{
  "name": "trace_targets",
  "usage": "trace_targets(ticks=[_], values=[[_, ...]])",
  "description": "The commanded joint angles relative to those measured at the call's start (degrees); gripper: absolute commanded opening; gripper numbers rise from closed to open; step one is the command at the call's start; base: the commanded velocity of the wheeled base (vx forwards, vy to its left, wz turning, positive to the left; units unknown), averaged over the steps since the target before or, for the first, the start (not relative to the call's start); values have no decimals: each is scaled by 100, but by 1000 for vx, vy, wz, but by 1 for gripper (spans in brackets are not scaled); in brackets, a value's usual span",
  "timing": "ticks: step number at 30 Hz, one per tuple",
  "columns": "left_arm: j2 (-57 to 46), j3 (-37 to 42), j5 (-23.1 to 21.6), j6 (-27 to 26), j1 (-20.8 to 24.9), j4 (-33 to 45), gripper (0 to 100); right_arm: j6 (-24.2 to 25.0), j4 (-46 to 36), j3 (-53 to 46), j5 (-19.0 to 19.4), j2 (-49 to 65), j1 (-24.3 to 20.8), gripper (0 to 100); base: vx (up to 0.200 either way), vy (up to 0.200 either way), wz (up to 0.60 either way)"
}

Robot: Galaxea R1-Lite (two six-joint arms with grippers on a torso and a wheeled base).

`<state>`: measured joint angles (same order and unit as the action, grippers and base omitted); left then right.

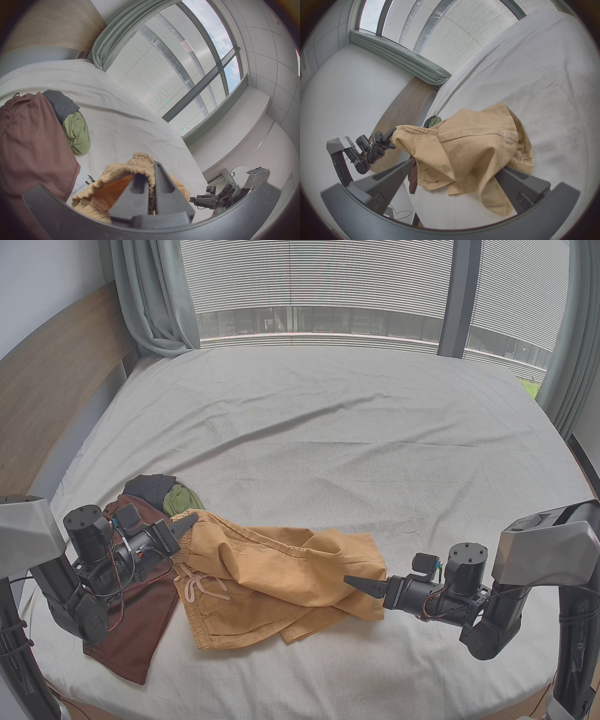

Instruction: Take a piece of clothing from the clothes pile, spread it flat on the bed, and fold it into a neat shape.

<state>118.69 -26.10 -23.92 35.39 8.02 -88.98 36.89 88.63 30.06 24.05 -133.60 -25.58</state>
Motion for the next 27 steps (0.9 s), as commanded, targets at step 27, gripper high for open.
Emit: trace_targets(ticks=[27], values=[[-4, 0, 1, 3, -2, -14, 0, -138, -12, 984, 179, -931, 589, 100, 0, 0, 0]])
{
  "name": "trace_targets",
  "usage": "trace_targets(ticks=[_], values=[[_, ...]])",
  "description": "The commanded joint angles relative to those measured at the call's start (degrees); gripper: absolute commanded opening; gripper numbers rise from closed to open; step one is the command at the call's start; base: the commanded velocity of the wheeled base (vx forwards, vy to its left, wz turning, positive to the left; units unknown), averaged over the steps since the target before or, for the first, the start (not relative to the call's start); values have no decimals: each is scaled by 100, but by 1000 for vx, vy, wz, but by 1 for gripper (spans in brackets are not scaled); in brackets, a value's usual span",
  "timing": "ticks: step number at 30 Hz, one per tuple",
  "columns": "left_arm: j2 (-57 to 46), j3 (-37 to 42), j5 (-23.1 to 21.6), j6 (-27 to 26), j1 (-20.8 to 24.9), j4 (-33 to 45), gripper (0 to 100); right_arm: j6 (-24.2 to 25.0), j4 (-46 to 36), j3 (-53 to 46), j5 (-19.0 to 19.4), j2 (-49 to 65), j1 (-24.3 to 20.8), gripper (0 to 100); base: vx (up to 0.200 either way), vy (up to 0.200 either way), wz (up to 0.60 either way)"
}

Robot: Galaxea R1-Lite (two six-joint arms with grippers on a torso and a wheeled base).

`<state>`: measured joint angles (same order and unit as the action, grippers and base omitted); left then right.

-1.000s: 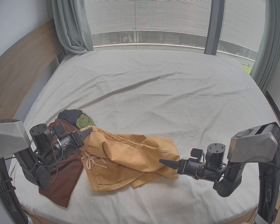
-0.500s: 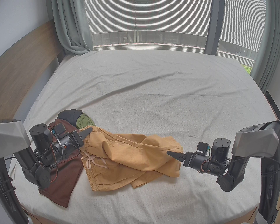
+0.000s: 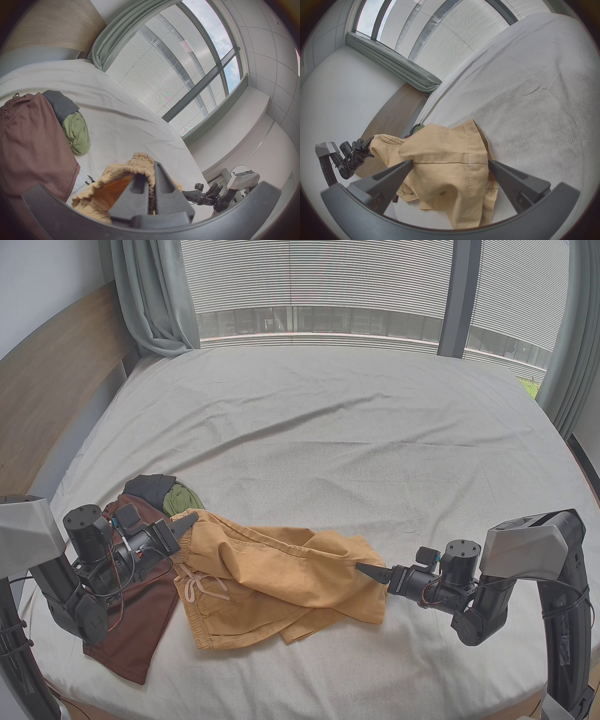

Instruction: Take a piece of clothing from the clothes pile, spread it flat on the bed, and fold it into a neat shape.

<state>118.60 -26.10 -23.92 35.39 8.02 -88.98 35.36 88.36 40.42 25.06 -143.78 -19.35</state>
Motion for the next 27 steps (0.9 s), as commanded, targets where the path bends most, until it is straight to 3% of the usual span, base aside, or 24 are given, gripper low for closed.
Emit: trace_targets(ticks=[1, 18, 27], values=[[5, 0, 1, -6, -2, -14, 0, 23, 24, -61, 86, 113, -34, 100, 0, 0, 0], [14, -53, 1, 3, -143, -14, 0, 14, 24, -905, 464, 1097, -104, 100, 0, 0, 0], [5, -53, 1, -6, -152, -14, 0, 6, 15, -1124, 1027, 1229, -140, 100, 0, 0, 0]])
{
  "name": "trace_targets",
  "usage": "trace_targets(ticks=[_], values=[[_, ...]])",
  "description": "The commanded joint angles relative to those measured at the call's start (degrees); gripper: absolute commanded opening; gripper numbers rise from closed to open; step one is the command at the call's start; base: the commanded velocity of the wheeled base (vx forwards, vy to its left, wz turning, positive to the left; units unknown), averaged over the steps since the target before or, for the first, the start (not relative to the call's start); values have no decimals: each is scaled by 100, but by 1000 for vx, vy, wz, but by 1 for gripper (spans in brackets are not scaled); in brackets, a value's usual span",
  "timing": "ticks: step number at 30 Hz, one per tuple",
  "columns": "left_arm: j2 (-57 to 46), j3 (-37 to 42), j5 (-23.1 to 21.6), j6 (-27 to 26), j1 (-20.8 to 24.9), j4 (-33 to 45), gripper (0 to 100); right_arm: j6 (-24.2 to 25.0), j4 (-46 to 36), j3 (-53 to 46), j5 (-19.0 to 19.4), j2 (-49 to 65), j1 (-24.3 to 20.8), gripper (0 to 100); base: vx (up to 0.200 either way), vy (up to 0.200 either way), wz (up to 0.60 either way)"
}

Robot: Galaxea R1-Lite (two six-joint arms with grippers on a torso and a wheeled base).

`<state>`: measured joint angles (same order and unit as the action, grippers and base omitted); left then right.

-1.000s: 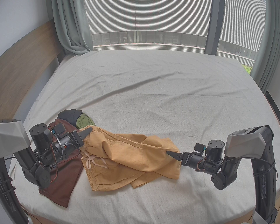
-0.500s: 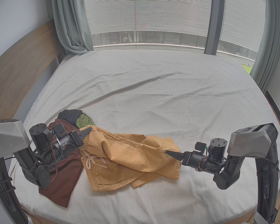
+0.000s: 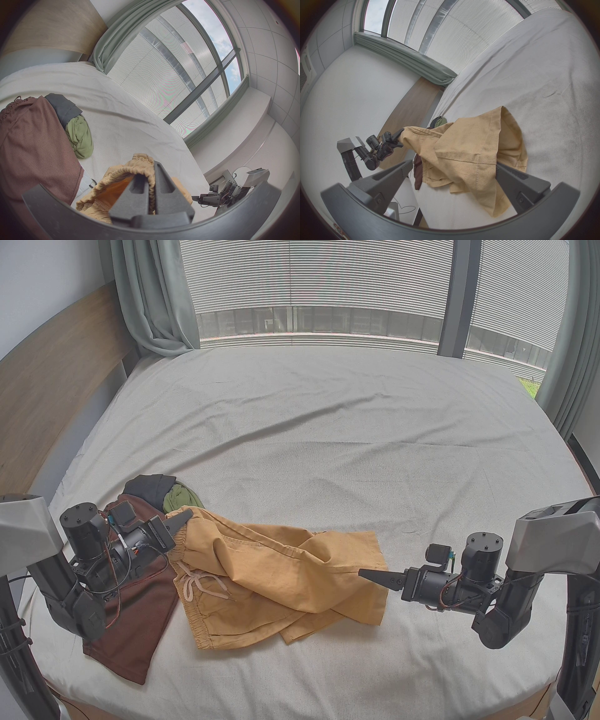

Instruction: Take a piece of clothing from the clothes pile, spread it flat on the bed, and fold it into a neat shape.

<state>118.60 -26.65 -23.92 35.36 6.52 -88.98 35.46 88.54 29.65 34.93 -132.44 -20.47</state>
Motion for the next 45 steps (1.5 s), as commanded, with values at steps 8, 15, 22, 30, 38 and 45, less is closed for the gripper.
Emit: trace_targets(ticks=[8, 15, 22, 30, 38, 45], values=[[14, 2, 1, -3, 7, -14, 0, -13, -3, 155, 199, -124, -300, 100, 0, 0, 0], [14, 11, 1, -3, 25, -14, 0, -13, -3, 358, 190, -124, -449, 100, 0, 0, 0], [14, 11, 1, -3, 25, -14, 0, -13, -3, 384, 190, -212, -449, 0, 0, 0, 0], [14, 2, 1, -3, 25, -14, 0, -110, 5, 349, 190, -370, -432, 0, 0, 0, 0], [-92, 2, 1, -3, 139, -23, 0, -303, 14, -56, 181, 157, -335, 0, 0, 0, 0], [-434, 63, -34, 6, 288, -14, 0, -391, 5, -372, 181, 781, -221, 0, 0, 0, 0]])
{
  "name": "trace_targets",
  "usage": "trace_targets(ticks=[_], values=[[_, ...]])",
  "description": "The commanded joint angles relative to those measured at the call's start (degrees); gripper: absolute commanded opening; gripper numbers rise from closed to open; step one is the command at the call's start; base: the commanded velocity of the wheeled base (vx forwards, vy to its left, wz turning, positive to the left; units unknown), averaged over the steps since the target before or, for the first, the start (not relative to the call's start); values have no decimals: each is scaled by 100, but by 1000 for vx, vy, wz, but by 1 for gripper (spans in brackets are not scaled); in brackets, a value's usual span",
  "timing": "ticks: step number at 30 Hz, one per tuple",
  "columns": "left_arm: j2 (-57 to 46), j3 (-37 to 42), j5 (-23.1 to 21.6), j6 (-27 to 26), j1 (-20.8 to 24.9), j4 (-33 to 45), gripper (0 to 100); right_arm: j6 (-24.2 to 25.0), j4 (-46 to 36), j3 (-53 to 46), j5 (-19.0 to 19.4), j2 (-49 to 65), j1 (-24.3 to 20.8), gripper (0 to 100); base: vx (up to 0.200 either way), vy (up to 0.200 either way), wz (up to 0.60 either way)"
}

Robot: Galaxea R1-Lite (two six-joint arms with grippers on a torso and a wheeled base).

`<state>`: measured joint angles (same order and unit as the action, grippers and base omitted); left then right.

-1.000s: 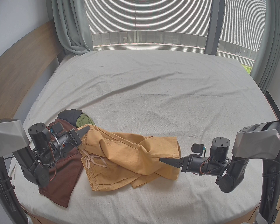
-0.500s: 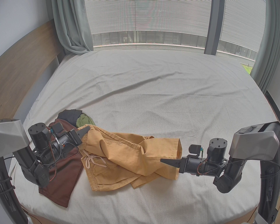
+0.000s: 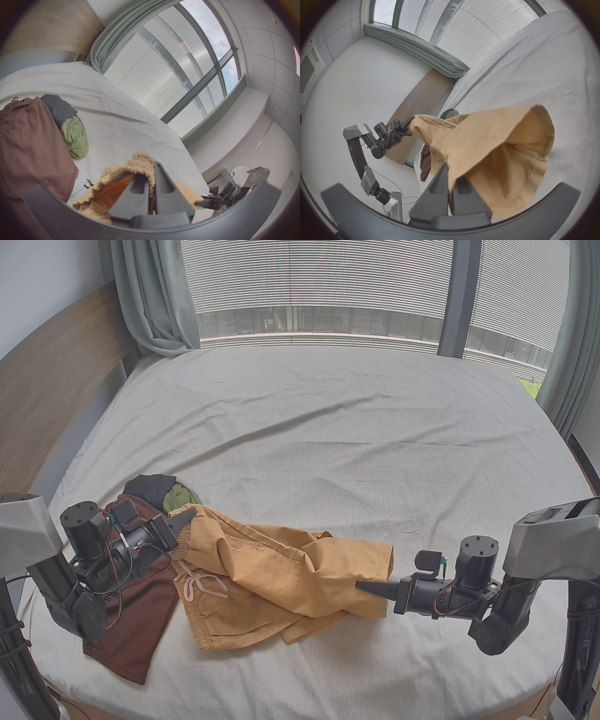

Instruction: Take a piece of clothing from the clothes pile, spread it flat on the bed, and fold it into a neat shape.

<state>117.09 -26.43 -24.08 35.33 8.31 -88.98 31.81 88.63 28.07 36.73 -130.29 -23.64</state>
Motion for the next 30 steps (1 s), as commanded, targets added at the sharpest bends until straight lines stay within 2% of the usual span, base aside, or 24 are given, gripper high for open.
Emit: trace_targets(ticks=[1, 6, 14, 20, 30], values=[[-283, 41, -18, 9, 109, -14, 0, -25, -3, -215, 1, 566, 96, 0, 0, 0, 0], [-468, 85, -88, -17, 188, -14, 0, -8, -21, -373, 10, 1129, 237, 0, 0, 0, 0], [-600, 287, -370, -984, 311, -5, 0, -157, -30, -637, 10, 1700, 290, 0, 0, 0, 0], [-635, 270, -370, -1327, 364, -14, 0, -104, -30, -575, 1, 1955, 325, 0, 0, 0, 0], [-907, 59, -370, -1432, 399, -14, 0, -34, -38, -478, -8, 2280, 571, 0, 0, 0, 0]])
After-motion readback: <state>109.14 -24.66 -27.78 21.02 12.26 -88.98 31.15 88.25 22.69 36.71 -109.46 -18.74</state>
